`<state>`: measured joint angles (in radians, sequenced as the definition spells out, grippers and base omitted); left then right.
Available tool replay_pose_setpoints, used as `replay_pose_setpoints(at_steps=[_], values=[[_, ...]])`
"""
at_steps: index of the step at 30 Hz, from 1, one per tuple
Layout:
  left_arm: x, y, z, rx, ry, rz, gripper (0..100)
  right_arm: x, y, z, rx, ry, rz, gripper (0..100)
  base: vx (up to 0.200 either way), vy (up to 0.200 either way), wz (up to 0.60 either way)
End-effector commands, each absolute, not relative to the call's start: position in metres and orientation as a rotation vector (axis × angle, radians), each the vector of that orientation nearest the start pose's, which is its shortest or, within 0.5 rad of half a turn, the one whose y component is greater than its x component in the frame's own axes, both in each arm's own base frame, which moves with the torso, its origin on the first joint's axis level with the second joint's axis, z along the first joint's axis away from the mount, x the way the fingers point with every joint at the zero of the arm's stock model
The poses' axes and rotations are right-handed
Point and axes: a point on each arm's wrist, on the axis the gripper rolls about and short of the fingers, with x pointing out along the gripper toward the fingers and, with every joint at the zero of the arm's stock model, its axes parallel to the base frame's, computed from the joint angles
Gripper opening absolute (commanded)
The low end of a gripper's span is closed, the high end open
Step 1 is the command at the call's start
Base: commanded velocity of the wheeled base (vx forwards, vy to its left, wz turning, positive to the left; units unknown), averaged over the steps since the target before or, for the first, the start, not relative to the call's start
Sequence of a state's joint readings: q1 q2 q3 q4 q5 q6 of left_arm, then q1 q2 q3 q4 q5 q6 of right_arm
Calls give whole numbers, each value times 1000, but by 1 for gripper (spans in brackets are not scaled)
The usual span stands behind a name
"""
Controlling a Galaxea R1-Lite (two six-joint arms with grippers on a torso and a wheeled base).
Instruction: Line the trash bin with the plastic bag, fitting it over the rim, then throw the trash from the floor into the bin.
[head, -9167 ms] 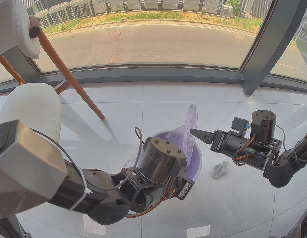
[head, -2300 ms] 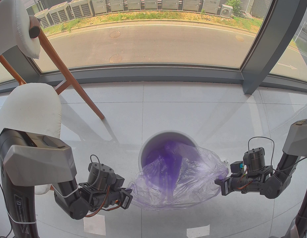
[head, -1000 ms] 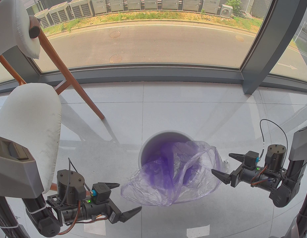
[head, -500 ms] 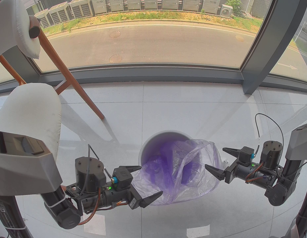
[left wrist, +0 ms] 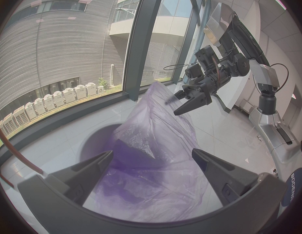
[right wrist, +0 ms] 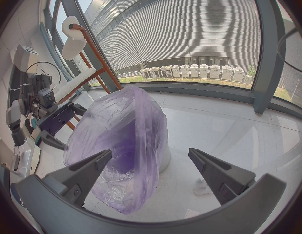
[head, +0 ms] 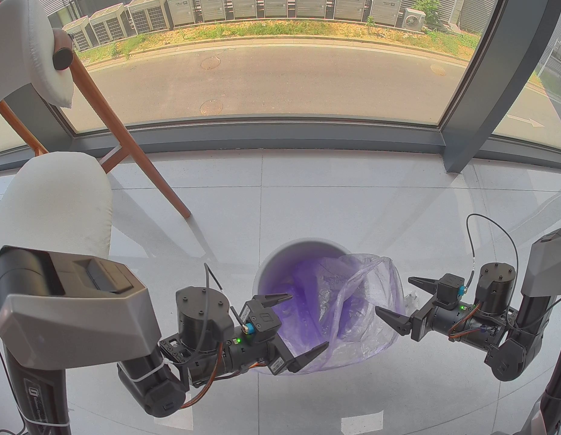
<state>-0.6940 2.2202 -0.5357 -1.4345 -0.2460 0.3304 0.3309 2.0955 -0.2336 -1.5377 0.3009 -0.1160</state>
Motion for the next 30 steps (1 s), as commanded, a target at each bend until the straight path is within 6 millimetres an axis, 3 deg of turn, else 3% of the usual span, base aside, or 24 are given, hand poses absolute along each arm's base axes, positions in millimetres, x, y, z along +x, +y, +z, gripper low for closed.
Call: replay_pose_setpoints(at_steps=[1,8,14,22,26,27,30], values=[[242,-235,19,368,130,-1003,100,248,92,38,-107,308,640,100,0,0,0],[224,-251,18,350,146,-1019,100,246,92,37,-107,317,636,100,0,0,0],[201,-240,12,362,243,-977,100,245,92,36,-106,323,636,100,0,0,0],[229,-240,-15,311,353,-844,100,248,101,45,-91,278,623,100,0,0,0],[231,-242,-21,313,361,-848,100,247,101,45,-91,283,625,100,0,0,0],[231,-242,-26,315,372,-846,0,247,101,44,-92,286,626,100,0,0,0],[234,-244,-26,306,364,-842,0,246,102,44,-92,287,630,100,0,0,0]])
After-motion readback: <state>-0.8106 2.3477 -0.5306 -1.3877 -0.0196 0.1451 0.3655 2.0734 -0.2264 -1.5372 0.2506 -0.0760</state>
